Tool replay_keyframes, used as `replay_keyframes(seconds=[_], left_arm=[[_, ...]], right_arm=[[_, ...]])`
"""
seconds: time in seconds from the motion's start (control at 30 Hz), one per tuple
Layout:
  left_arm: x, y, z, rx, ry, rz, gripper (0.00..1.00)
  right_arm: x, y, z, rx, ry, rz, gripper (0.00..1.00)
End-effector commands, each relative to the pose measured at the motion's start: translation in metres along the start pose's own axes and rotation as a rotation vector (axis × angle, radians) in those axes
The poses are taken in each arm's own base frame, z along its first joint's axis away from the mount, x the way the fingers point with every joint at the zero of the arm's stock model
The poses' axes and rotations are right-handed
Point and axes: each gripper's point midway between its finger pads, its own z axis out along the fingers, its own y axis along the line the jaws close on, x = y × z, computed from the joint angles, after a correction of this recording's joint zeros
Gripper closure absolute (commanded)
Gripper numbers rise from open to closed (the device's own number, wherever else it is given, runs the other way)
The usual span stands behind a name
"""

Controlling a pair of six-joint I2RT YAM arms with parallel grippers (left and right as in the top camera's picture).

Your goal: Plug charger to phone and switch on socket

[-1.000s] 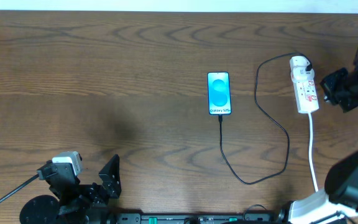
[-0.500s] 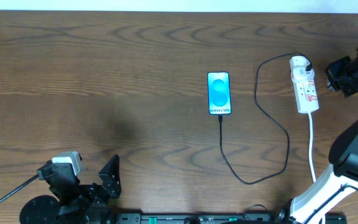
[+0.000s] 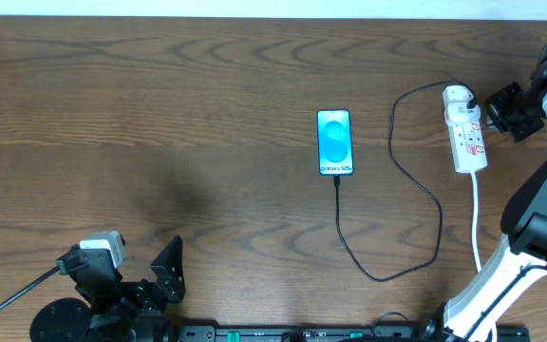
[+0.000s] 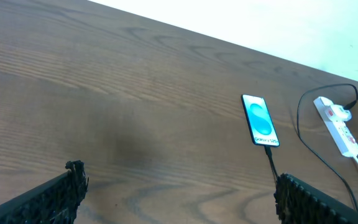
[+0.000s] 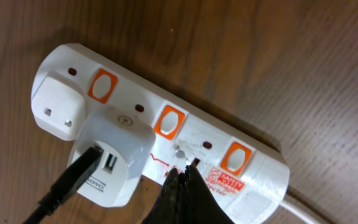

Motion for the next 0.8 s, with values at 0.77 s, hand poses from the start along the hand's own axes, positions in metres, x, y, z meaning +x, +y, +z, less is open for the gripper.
replay_keyframes(seconds=[0.77], left_arm=[[-0.001, -0.002, -0.002, 0.012, -0.007, 0.013, 0.02]], right_arm=[[0.006, 0.011, 0.032, 0.015, -0.001, -0.074, 0.99]])
